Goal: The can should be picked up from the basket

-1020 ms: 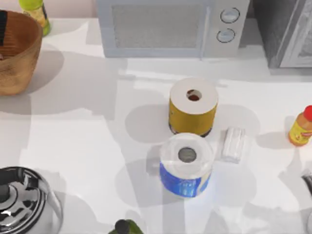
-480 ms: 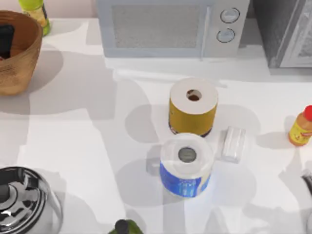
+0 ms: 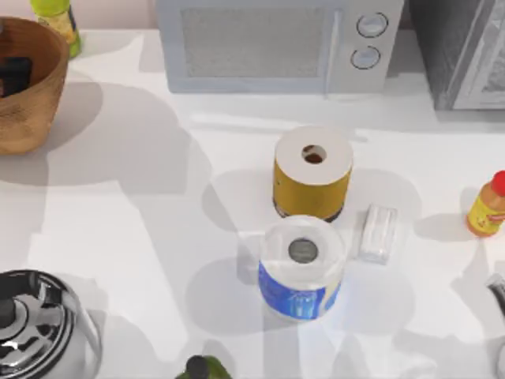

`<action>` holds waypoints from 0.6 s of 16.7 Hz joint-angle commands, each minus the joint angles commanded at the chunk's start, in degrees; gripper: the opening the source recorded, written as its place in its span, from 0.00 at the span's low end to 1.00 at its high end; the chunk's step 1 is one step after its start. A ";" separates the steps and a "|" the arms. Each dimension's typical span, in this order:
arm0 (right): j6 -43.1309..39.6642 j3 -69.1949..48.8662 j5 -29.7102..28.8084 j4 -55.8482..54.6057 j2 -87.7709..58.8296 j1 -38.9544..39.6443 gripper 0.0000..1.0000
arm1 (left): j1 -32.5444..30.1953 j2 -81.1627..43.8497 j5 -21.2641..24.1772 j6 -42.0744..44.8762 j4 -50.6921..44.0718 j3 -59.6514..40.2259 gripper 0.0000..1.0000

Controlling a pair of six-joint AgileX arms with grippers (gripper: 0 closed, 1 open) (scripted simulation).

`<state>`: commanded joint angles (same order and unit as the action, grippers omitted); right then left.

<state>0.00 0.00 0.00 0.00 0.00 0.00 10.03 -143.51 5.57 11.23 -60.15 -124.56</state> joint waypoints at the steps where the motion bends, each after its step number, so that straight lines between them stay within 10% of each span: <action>1: 0.00 0.00 0.00 0.00 0.00 0.00 1.00 | -0.03 -0.30 0.00 -0.03 0.68 0.38 1.00; 5: 0.00 0.00 0.00 0.00 0.00 0.00 1.00 | -0.04 -0.36 0.00 -0.04 0.82 0.46 1.00; 10: 0.00 0.00 0.00 0.00 0.00 0.00 1.00 | -0.04 -0.36 0.00 -0.04 0.82 0.46 0.62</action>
<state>0.00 0.00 0.00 0.00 0.00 0.00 9.99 -143.87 5.57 11.19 -59.33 -124.09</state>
